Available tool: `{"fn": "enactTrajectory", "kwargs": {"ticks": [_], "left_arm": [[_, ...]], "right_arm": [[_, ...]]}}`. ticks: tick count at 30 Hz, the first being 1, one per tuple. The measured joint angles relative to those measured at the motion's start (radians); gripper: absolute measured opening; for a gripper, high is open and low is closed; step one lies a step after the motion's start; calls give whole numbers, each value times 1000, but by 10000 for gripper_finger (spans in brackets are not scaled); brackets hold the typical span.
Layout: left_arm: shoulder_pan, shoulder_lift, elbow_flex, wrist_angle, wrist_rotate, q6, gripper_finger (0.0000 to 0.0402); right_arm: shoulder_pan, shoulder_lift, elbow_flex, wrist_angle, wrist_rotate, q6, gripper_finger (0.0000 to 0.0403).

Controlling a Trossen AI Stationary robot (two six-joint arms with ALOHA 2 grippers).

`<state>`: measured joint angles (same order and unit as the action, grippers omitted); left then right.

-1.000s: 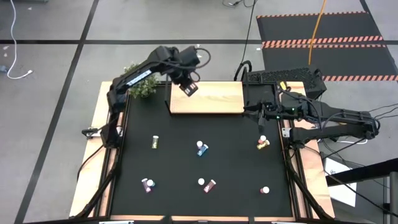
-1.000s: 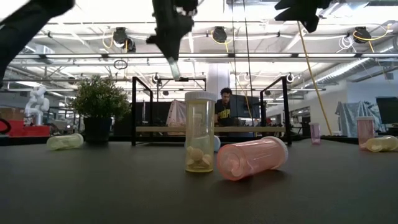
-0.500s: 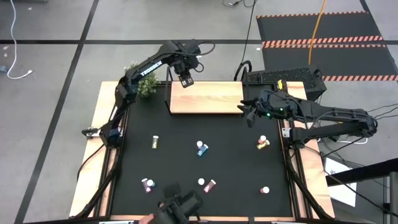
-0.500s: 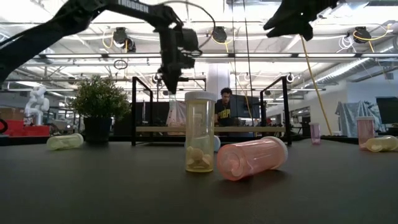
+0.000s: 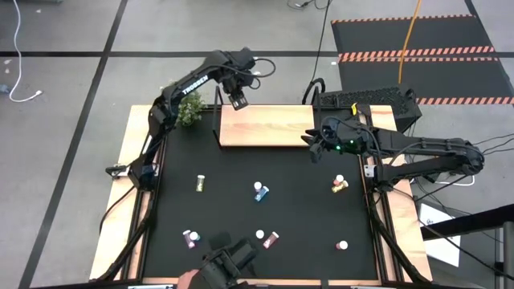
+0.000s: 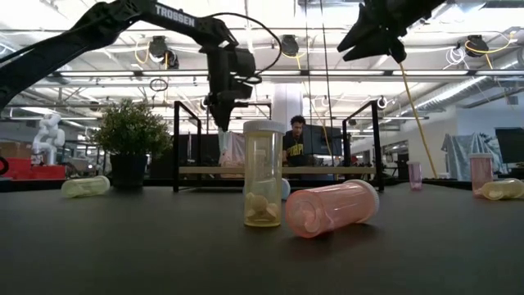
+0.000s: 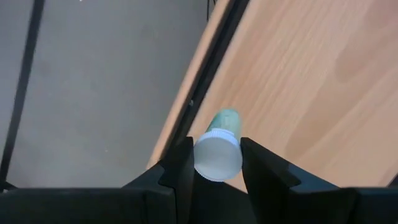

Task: Pick and place medicine bottles onto shelf by color
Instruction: Put the top left blue pill bottle on the shelf

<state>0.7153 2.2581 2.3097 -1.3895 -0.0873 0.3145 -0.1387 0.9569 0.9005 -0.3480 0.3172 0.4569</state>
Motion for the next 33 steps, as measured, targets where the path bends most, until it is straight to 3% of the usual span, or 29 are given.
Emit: {"fn": "enactTrajectory", "kwargs": {"ticks": [10,33], "left_arm": [[-30,-2,-165,13,-54,-2,122],[-39,-1,-163,97,-81,-26,122]], "right_arm": [[1,-1,0,3,-5,-5,130],[0,-1,0,-2,-8,-57,130]]}}
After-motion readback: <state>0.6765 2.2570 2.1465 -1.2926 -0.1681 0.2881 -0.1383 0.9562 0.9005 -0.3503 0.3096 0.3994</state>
